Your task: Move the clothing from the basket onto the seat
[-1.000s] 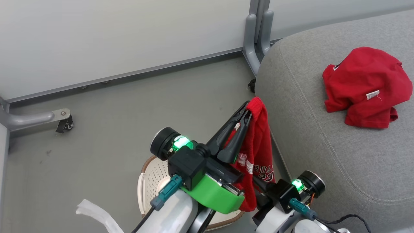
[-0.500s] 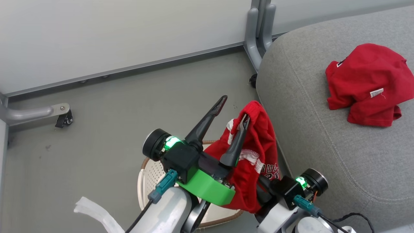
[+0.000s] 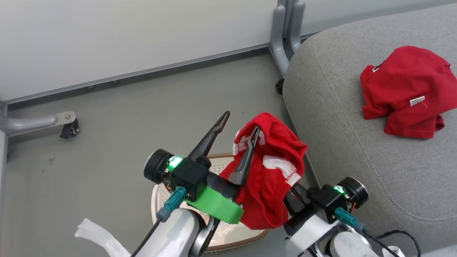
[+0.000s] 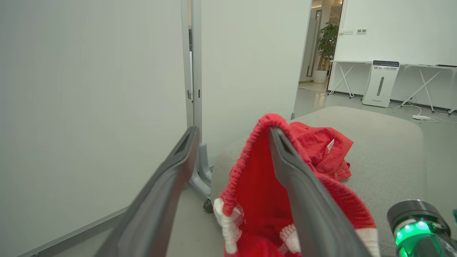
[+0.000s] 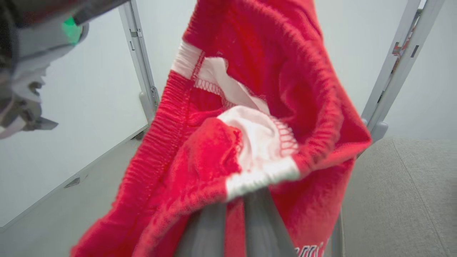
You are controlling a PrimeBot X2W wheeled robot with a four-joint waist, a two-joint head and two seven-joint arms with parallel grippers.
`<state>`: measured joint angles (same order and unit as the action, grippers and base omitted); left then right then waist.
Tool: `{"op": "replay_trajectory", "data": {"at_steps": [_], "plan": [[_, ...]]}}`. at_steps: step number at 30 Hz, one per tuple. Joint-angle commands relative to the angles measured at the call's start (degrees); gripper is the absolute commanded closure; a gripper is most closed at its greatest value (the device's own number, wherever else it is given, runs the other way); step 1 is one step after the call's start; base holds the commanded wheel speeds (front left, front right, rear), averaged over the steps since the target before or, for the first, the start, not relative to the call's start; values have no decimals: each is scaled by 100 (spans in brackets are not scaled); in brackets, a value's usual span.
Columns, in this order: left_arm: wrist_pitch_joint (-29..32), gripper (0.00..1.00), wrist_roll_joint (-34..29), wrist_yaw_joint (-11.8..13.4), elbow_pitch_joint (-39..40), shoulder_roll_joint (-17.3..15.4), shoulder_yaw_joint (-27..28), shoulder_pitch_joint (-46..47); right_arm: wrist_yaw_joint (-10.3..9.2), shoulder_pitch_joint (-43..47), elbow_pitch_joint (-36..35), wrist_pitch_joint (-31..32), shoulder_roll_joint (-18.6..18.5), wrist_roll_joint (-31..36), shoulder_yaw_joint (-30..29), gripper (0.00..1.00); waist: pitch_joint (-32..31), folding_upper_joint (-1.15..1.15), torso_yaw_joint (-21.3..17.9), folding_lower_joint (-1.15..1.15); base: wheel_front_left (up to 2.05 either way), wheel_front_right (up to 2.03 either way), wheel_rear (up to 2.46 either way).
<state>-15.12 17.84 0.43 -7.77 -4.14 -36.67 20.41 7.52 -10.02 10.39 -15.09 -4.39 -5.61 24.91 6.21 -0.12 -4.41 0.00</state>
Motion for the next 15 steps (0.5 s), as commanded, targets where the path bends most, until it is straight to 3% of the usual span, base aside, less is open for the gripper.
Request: {"op": "replay_trajectory", "data": {"at_steps": [1,15], "plan": [[-4,0,-14,-23,-55,-52,38,-110,-6,54,-83,-10,11,-56,-89,100,7,12,-10,0,0,0,0],[-4,0,-8,-17,-333,-198,145,-383,-6,153,-688,-10,118,178,-928,100,123,12,-555,0,0,0,0]]}}
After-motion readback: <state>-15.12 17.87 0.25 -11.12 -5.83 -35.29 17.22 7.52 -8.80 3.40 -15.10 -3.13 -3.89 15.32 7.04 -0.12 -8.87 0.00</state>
